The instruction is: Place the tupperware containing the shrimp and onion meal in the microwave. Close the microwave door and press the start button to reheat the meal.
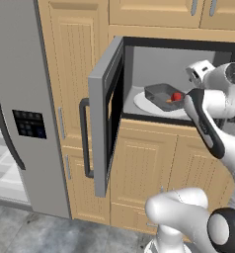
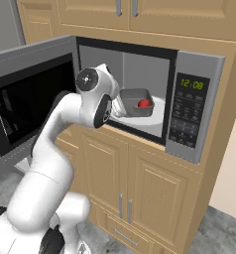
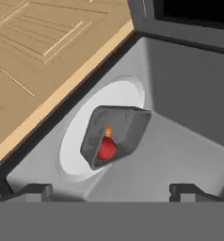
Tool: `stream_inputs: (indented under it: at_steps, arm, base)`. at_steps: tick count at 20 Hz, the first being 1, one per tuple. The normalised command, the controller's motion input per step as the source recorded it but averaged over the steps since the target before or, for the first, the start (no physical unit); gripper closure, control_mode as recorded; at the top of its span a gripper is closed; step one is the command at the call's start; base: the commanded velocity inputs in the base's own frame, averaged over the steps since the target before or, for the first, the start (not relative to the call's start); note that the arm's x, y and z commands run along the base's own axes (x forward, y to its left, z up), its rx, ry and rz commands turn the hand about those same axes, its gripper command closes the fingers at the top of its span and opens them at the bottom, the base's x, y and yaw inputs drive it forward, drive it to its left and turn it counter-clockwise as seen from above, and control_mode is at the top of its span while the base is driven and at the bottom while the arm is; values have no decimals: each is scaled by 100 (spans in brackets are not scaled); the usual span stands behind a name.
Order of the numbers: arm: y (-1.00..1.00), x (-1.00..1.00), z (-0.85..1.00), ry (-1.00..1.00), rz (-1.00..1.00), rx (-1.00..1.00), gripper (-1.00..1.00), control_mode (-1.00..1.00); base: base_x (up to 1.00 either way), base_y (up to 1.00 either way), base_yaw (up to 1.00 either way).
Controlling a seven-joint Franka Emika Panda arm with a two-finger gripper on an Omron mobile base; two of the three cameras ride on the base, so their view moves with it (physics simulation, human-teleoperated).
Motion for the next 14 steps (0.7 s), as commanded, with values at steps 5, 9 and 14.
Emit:
stream_inputs:
  at_steps: [5, 9, 14]
  arm:
    - [29, -81, 51, 10, 42, -28, -100, -100]
    - [26, -74, 7, 10, 39, -50, -100, -100]
    - [7, -53, 0, 8, 25, -57, -100, -100]
  base:
    - [0, 0, 0]
    - [0, 0, 0]
    - [0, 0, 0]
